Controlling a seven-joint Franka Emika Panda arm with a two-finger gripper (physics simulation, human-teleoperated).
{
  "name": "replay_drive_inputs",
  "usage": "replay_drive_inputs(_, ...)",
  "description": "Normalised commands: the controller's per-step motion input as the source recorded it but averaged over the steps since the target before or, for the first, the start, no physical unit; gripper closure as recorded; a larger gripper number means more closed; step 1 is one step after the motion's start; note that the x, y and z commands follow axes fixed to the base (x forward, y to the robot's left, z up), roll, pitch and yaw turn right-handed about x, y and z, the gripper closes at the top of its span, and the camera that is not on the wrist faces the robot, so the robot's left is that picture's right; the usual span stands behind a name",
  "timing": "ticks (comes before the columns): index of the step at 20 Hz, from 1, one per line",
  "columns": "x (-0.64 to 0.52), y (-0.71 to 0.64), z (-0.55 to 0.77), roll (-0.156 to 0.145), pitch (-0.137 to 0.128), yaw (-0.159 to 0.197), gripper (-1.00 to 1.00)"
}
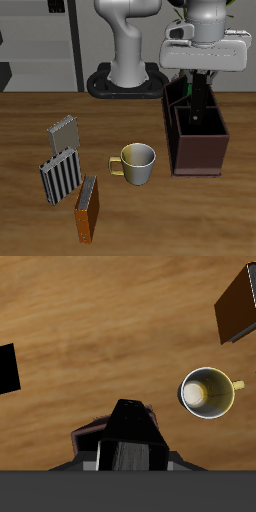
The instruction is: Place the green book into the left desk caddy's left compartment and place the black book into the left desk caddy's right compartment and place the orange book into the left desk caddy's right compartment
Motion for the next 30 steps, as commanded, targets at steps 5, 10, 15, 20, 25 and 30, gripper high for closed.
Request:
replay_drive_inputs(5, -0.3, 0.2, -0.06, 0.005, 0.006, 0.037, 1.0)
replay_drive_inputs(10, -0.25, 0.14, -0.02, 0.011, 0.003, 0.047, 1.0)
replay_drive_inputs(15, -0.21, 0.24, -0.09, 0.013, -0.017, 0.051, 1.0)
replay_drive_inputs(20, 0.05, 0.06, -0.01, -0.005, 0.019, 0.034, 1.0)
replay_drive_inputs(25, 0.09, -0.1, 0.06, -0.025, 0.019, 0.01, 1.0)
replay_drive_inputs(30, 0.09, 0.03, -0.19, 0.016, 0.035, 0.013, 1.0)
